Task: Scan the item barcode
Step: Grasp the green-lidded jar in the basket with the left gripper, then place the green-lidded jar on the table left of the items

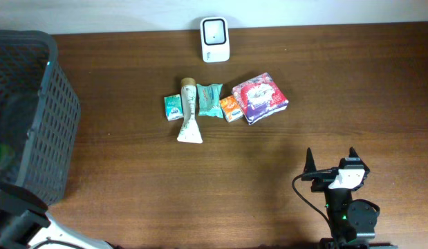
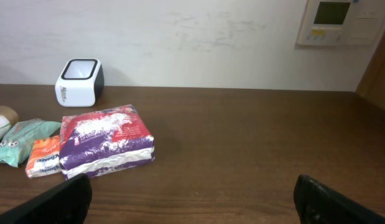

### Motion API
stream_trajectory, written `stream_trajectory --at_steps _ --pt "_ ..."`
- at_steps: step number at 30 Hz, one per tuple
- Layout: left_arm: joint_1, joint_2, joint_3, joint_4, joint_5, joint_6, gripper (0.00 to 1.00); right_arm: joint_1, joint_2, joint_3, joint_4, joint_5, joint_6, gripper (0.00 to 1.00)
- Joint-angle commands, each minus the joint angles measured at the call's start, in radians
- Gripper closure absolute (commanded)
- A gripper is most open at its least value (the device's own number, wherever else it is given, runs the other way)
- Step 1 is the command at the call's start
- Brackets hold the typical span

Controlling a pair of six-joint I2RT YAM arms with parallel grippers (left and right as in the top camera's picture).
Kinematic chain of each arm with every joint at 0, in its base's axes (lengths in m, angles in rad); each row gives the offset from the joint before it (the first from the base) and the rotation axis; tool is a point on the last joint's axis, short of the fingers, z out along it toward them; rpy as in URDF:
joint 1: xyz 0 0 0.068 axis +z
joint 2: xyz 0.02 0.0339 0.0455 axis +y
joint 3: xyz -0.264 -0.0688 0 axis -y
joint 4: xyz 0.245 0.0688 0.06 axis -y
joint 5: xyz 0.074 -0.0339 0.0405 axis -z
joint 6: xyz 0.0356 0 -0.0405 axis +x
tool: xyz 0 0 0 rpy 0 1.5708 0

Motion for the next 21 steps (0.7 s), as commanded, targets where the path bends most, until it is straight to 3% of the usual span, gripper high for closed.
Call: stream_trajectory --at_steps 1,5,8,11,12,14,16,19,21 --pt "0.006 -0.013 0.315 -0.064 0.16 0.002 0.45 0.006 -0.007 -0.008 -0.001 -0.002 0.008 0.01" --pt "-0.018 -0.036 0.692 -0.084 0.457 0.002 0.44 0.006 -0.007 -0.008 -0.001 -0.002 0.008 0.02" --pt "-0.143 -0.094 0.829 -0.08 0.478 0.001 0.45 0.006 -0.007 -0.008 -0.001 -0.002 0.008 0.01" --pt "-0.411 -0.101 0.843 -0.084 0.46 0.002 0.44 0.006 -0.007 -0.008 -0.001 -0.002 0.008 0.01" --pt "-0.503 -0.094 0.831 -0.084 0.397 0.002 0.44 0.006 -0.007 -0.008 -0.001 -0.002 0.008 0.01" --pt "-0.761 -0.076 0.743 -0.084 0.032 0.002 0.44 0.006 -0.007 -0.008 -0.001 -0.002 0.008 0.01" --pt "-0.941 -0.057 0.59 -0.08 -0.226 0.001 0.44 0.006 -0.007 -0.008 -0.001 -0.002 0.008 0.01" --pt "-1.054 0.005 0.352 -0.036 -0.359 0.0 0.48 0.006 -0.007 -0.008 -0.001 -0.002 0.008 0.01" --pt "-1.063 0.057 0.156 0.087 -0.372 -0.007 0.48 0.006 -0.007 -0.008 -0.001 -0.002 0.008 0.01"
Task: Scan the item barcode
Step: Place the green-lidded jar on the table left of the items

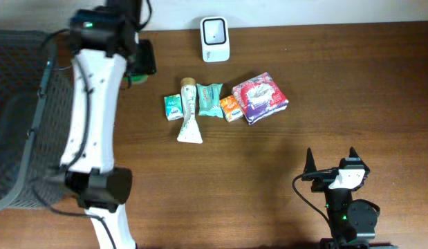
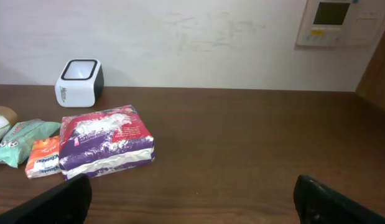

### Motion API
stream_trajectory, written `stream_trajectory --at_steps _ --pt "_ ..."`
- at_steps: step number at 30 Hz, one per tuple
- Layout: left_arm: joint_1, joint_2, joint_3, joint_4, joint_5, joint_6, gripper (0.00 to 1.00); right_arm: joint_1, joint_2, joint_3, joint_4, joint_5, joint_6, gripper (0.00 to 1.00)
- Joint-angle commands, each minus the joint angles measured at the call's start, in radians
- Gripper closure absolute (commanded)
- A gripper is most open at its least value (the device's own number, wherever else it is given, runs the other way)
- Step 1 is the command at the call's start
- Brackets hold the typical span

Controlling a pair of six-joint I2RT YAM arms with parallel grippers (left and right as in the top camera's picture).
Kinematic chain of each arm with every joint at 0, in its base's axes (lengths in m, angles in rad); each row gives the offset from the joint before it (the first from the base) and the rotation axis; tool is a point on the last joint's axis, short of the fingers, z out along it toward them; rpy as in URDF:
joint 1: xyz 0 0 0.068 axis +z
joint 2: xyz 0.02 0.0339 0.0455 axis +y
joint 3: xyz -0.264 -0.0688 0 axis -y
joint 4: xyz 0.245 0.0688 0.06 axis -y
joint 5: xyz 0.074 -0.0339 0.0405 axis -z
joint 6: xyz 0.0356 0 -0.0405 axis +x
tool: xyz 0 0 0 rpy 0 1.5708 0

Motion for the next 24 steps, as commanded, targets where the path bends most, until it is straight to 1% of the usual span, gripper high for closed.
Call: stream_trajectory --at_steps 1,2,5,6,7,12,13,14,15,16,17,19,20,23,24 --pt "-0.005 0.064 -0.193 0.124 -0.091 -0.007 0.48 0.006 -0.006 -0.008 -0.002 -0.002 0.008 0.01" --pt "-0.005 0.087 -0.259 0.18 -0.086 -0.007 0.46 0.006 -0.006 -0.008 -0.002 -0.002 0.008 0.01" --pt "-0.005 0.143 -0.365 0.281 0.008 -0.014 0.46 0.006 -0.006 -0.008 -0.002 -0.002 0.008 0.01" --pt "-0.005 0.146 -0.392 0.309 0.007 -0.045 0.46 0.006 -0.006 -0.008 -0.002 -0.002 0.008 0.01" --pt "-0.005 0.156 -0.417 0.343 0.007 -0.056 0.43 0.006 -0.006 -0.008 -0.002 -0.002 0.008 0.01" --pt "0.002 0.238 -0.433 0.358 0.007 -0.056 0.42 0.006 -0.006 -0.008 -0.002 -0.002 0.008 0.01" --pt "0.003 0.25 -0.433 0.357 0.007 -0.057 0.3 0.006 -0.006 -0.008 -0.002 -0.002 0.008 0.01" --pt "0.003 0.251 -0.433 0.357 0.007 -0.056 0.28 0.006 -0.006 -0.008 -0.002 -0.002 0.008 0.01" --pt "0.003 0.251 -0.433 0.357 0.008 -0.056 0.24 0.006 -0.006 -0.008 -0.002 -0.002 0.008 0.01" --pt "0.003 0.25 -0.425 0.352 0.012 -0.056 0.05 0.006 -0.006 -0.008 -0.002 -0.002 0.008 0.01" --pt "0.006 0.25 -0.413 0.345 0.026 -0.056 0.01 0.006 -0.006 -0.008 -0.002 -0.002 0.008 0.01" --pt "0.034 0.25 -0.316 0.291 0.109 -0.056 0.01 0.006 -0.006 -0.008 -0.002 -0.002 0.008 0.01" --pt "0.056 0.25 -0.209 0.224 0.14 -0.057 0.01 0.006 -0.006 -0.008 -0.002 -0.002 0.008 0.01" --pt "0.08 0.25 0.061 0.049 0.138 -0.056 0.01 0.006 -0.006 -0.008 -0.002 -0.002 0.008 0.01" --pt "0.084 0.25 0.216 -0.045 0.138 -0.056 0.01 0.006 -0.006 -0.008 -0.002 -0.002 0.008 0.01"
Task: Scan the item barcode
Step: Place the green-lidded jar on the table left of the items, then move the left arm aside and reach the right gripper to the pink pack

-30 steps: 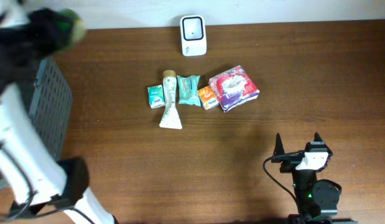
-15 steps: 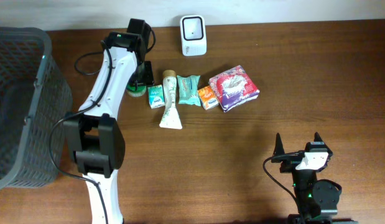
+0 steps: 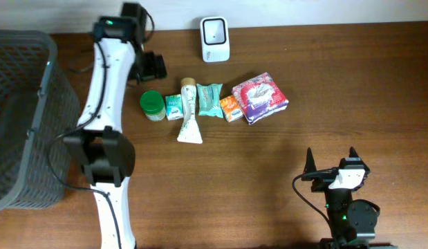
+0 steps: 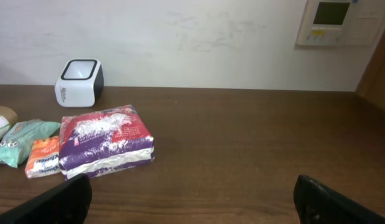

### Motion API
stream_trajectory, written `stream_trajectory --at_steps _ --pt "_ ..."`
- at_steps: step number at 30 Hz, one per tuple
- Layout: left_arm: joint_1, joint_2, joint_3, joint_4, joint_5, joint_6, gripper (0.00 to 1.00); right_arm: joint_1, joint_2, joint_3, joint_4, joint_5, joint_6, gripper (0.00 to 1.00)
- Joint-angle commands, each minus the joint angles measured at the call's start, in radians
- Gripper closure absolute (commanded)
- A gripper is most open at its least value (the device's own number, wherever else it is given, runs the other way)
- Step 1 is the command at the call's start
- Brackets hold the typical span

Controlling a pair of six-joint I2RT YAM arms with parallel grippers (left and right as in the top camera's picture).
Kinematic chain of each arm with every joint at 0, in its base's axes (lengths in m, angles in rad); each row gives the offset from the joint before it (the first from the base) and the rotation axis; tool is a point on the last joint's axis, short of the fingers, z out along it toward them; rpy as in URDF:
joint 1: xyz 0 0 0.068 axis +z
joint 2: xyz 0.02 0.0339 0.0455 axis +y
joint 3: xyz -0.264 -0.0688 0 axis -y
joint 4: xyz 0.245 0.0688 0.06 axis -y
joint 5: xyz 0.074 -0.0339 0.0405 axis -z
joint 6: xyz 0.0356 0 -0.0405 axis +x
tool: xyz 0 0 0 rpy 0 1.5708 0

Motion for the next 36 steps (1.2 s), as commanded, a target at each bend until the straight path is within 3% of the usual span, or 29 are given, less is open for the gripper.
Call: stream_trajectory --at_steps 1,3,7,11,14,17,23,24,26,27,30,31,32,34,36 --pt "0.005 -0.006 0.296 -0.16 0.018 -0.003 0.01 0.006 -0.007 -0.008 -0.001 -0.002 0.008 0.01" --pt "0.005 -0.055 0.396 -0.161 0.096 0.031 0.01 0.006 -0.007 -0.008 -0.001 -0.002 0.008 0.01" --pt "0.006 -0.241 0.383 -0.161 0.108 0.15 0.01 0.006 -0.007 -0.008 -0.001 -0.002 0.008 0.01" --pt "0.014 -0.569 0.001 -0.161 0.052 0.179 0.01 0.006 -0.007 -0.008 -0.001 -0.002 0.008 0.01" --pt "0.156 -0.696 -0.143 -0.161 0.026 0.115 0.01 0.006 -0.007 -0.008 -0.001 -0.002 0.008 0.01" --pt "0.412 -0.706 -0.157 -0.161 0.103 0.065 0.01 0.006 -0.007 -0.008 -0.001 -0.002 0.008 0.01" --pt "0.459 -0.706 -0.181 -0.161 0.123 0.065 0.01 0.005 -0.007 -0.008 -0.001 0.016 0.006 0.01" --pt "0.459 -0.706 -0.181 -0.161 0.123 0.065 0.01 0.005 -0.007 -0.008 0.011 -0.083 0.066 0.01" --pt "0.459 -0.706 -0.181 -0.161 0.123 0.065 0.01 0.005 -0.007 -0.008 0.085 -0.578 0.336 0.01" --pt "0.459 -0.706 -0.181 -0.161 0.123 0.065 0.01 0.005 -0.007 -0.008 0.135 -0.634 0.381 0.02" --pt "0.459 -0.706 -0.181 -0.161 0.123 0.065 0.01 0.005 -0.007 -0.008 0.291 -0.627 0.407 0.01" --pt "0.459 -0.706 -0.181 -0.161 0.123 0.065 0.01 0.005 -0.007 -0.008 0.57 -0.598 0.456 0.01" --pt "0.459 -0.706 -0.181 -0.161 0.123 0.065 0.01 0.005 -0.007 0.002 0.699 -0.52 0.475 0.01" --pt "0.459 -0.706 -0.181 -0.161 0.123 0.065 0.01 0.005 0.004 0.102 0.722 -0.359 0.475 0.01" --pt "0.459 -0.706 -0.181 -0.161 0.123 0.065 0.01 0.005 0.112 0.285 0.625 -0.352 0.387 0.01"
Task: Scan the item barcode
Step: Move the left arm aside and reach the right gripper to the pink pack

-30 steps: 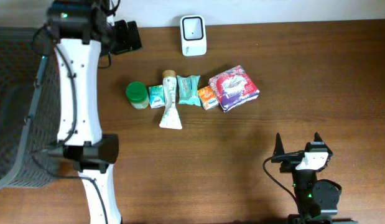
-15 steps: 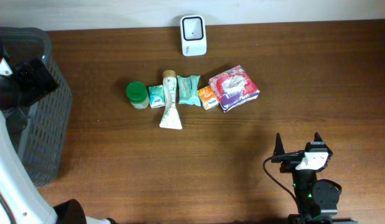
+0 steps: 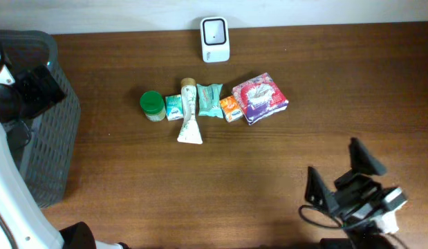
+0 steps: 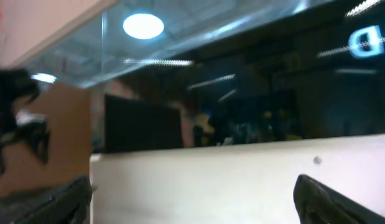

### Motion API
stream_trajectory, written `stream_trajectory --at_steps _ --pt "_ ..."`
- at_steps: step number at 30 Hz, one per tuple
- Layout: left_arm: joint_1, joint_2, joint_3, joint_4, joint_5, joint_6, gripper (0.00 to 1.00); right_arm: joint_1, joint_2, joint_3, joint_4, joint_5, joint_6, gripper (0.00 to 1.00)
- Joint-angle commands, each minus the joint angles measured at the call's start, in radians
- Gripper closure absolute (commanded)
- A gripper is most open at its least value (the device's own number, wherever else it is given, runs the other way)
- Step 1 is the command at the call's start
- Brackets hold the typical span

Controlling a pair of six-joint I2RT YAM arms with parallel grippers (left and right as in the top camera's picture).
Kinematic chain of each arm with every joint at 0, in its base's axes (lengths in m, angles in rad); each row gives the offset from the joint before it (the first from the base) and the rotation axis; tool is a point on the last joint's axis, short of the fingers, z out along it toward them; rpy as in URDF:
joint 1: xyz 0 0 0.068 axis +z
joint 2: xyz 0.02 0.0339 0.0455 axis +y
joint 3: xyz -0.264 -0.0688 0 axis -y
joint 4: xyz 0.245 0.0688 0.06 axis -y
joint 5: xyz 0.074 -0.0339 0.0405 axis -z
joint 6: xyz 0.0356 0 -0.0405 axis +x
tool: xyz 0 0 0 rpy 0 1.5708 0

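Observation:
In the overhead view the white scanner (image 3: 215,39) stands at the table's far edge. In front of it lies a row of items: a green-lidded jar (image 3: 152,106), a small teal box (image 3: 173,107), a tube (image 3: 189,122), a teal packet (image 3: 210,99), an orange packet (image 3: 231,108) and a purple-red pack (image 3: 260,97). My left gripper (image 3: 36,90) shows as a dark shape over the basket; its jaws cannot be made out. My right gripper (image 3: 338,176) is at the near right, tilted upward and open, holding nothing. In the right wrist view, the right gripper (image 4: 192,202) faces only wall and ceiling.
A dark mesh basket (image 3: 56,142) fills the left edge of the table (image 3: 324,76). The left arm's white links (image 3: 10,200) run down the near left corner. The items sit close together in one cluster.
My left arm reached across the table with its gripper just behind the green jar; now it is back over the basket. The jar stays put. My right gripper has tilted up and off the table.
At first the left arm was low by the basket and no jar was in the row. Then its gripper was out over the table with something green. Later the jar stood left of the teal box, and the arm is now back at the basket.

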Motion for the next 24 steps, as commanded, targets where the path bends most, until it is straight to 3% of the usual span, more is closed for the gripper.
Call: stream_trajectory --at_steps 1,5,7,10,13,17,21,24 --pt "0.005 -0.016 -0.002 0.0 0.007 -0.006 0.01 0.005 0.164 0.25 -0.133 0.035 -0.13 0.01" --pt "0.005 -0.016 -0.002 0.0 0.007 -0.006 0.01 0.005 0.587 0.742 -0.679 -0.134 -0.258 0.01" --pt "0.005 -0.016 -0.002 0.0 0.007 -0.006 0.01 0.005 0.824 1.011 -1.065 -0.139 -0.261 0.02" --pt "0.005 -0.016 -0.002 0.0 0.007 -0.006 0.01 0.005 1.067 1.103 -1.32 -0.444 -0.234 0.01" --pt "0.005 -0.016 -0.002 0.0 0.007 -0.006 0.01 0.019 1.288 1.104 -1.363 -0.473 -0.231 0.01" --pt "0.005 -0.016 -0.002 0.0 0.007 -0.006 0.01 0.032 1.519 1.103 -1.357 -0.17 0.136 0.01" --pt "0.005 -0.016 -0.002 0.0 0.007 -0.006 0.01 0.029 1.781 1.104 -1.186 -0.176 0.175 0.01" --pt "0.005 -0.016 -0.002 0.0 0.007 -0.006 0.01 0.029 1.87 1.104 -1.002 -0.253 0.238 0.01"
